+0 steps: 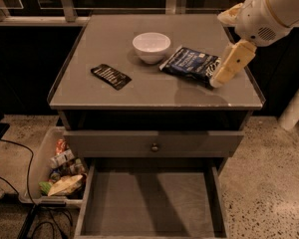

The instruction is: Place blue chip bag into middle drawer

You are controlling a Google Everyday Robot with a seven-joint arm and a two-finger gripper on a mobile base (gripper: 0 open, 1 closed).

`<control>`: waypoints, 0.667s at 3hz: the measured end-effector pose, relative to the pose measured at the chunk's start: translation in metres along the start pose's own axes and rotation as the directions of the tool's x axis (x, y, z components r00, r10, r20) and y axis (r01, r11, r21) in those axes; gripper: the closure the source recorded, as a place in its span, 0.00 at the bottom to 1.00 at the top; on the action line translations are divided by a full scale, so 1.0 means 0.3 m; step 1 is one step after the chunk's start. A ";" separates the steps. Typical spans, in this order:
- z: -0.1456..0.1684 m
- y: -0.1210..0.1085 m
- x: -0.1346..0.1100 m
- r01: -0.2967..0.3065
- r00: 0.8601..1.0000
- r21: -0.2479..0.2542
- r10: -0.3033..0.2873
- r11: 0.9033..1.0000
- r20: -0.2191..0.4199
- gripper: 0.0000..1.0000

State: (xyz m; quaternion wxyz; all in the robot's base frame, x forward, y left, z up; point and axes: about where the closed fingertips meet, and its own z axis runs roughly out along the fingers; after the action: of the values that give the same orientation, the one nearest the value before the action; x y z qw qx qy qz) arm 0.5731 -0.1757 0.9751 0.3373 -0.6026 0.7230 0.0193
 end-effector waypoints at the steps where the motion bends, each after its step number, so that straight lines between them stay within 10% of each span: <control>1: 0.120 -0.061 0.065 -0.052 0.998 -0.011 0.052 0.999 -0.048 0.00; 2: 0.264 -0.132 0.129 -0.122 0.992 -0.054 0.119 0.991 -0.047 0.00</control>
Offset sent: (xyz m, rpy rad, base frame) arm 0.1234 -0.0163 -0.1072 0.0888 0.1941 -0.1208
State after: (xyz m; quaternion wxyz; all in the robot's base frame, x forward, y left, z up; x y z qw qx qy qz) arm 0.6431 -0.1852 0.9092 0.3023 -0.5676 0.7644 0.0471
